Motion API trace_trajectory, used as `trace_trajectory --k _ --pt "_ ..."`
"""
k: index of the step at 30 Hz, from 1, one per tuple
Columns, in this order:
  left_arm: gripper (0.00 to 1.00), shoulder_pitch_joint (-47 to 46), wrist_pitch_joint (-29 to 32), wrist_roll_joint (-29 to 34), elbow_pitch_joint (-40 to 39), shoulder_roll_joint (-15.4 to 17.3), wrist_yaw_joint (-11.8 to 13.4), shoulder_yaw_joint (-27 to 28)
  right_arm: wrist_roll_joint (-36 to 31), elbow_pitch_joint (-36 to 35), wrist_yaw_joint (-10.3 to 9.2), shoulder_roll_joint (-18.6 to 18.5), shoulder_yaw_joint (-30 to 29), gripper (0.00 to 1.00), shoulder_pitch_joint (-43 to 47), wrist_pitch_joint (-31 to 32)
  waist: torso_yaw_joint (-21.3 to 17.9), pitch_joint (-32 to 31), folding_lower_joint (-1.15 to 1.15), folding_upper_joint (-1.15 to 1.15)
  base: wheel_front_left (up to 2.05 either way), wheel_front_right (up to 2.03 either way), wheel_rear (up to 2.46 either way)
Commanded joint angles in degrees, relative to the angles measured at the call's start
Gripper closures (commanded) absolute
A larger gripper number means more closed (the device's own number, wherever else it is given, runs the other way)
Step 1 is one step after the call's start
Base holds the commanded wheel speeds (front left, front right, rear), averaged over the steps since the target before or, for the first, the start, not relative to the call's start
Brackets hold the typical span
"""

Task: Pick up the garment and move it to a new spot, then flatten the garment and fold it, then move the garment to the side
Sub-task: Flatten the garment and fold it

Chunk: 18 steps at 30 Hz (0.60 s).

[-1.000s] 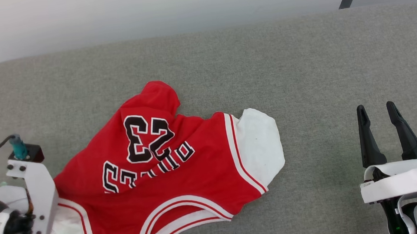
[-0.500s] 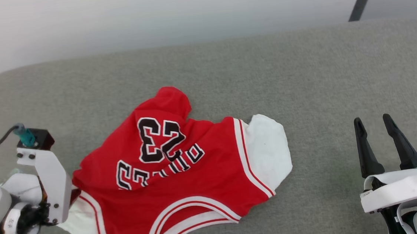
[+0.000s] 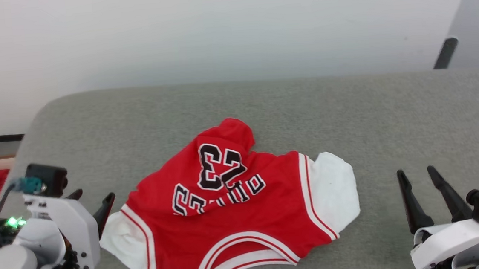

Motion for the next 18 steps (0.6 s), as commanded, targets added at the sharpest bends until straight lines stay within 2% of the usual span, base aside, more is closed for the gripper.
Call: trace_trajectory --k 1,18 --pt "0.00 1.39 -2.95 0.37 -0.08 -0.83 0.19 0.76 0.25 0.34 0.02 -0.22 0.07 0.00 0.79 0.62 2.19 -1.80 0.00 0.00 0.00 0.00 0.00" --pt "0.00 12.38 -30.05 3.04 1.04 -6.22 2.26 5.80 1.50 1.81 0.02 -1.55 -0.79 0.00 1.27 9.04 7.11 -2.93 0.00 0.00 0.00 0.00 0.00"
